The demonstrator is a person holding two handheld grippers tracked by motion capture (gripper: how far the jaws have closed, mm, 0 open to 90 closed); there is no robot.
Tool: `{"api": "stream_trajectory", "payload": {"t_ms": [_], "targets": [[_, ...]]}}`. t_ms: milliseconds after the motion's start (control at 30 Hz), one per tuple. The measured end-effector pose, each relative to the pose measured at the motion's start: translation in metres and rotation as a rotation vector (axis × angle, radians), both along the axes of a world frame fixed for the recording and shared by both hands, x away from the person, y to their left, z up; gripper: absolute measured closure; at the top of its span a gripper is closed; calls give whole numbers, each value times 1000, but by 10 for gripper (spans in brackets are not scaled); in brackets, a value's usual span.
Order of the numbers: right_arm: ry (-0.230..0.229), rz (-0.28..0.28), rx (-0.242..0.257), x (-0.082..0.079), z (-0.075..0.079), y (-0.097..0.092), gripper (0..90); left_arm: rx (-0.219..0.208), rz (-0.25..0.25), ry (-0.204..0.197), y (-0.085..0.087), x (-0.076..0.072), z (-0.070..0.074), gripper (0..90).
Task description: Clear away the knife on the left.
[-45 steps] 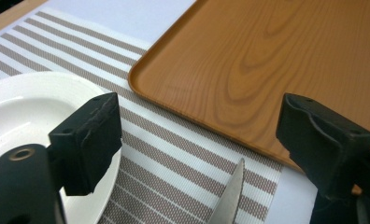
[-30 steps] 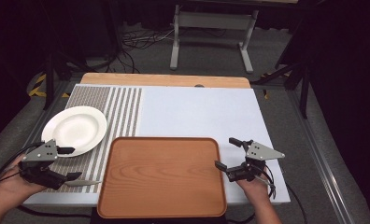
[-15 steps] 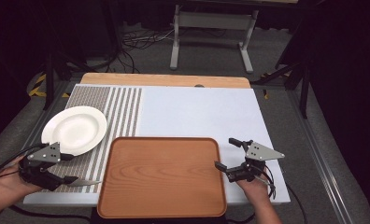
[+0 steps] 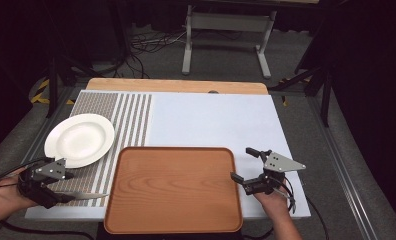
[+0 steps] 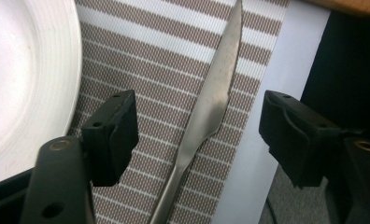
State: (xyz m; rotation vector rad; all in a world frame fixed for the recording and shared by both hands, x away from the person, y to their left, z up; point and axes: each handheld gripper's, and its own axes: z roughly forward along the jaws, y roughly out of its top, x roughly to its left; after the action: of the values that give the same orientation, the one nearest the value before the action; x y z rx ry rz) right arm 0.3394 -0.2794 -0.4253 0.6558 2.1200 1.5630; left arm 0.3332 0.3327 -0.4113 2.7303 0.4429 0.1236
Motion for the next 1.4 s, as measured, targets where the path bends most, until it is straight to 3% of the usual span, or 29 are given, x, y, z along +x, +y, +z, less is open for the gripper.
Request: {"api": "stream_trajectory", "payload": {"t_ms": [333, 467, 633, 933, 1100, 1400], "targets": [[-3, -1, 0, 0, 0, 0, 15, 131, -47, -6, 6, 2, -6, 362], [-4, 2, -1, 0, 0, 0, 15, 165, -72, 3, 8, 4, -8, 411], [-7, -1, -2, 0, 0, 0, 14, 192, -103, 58, 11, 9, -11, 492], [-11, 0, 3, 0, 0, -1, 14, 270, -164, 45, 12, 14, -17, 583], [-13, -1, -1, 0, 0, -1, 14, 308, -208, 36, 10, 14, -20, 716], [-15, 2, 3, 0, 0, -2, 14, 355, -254, 47, 6, 16, -22, 771]]}}
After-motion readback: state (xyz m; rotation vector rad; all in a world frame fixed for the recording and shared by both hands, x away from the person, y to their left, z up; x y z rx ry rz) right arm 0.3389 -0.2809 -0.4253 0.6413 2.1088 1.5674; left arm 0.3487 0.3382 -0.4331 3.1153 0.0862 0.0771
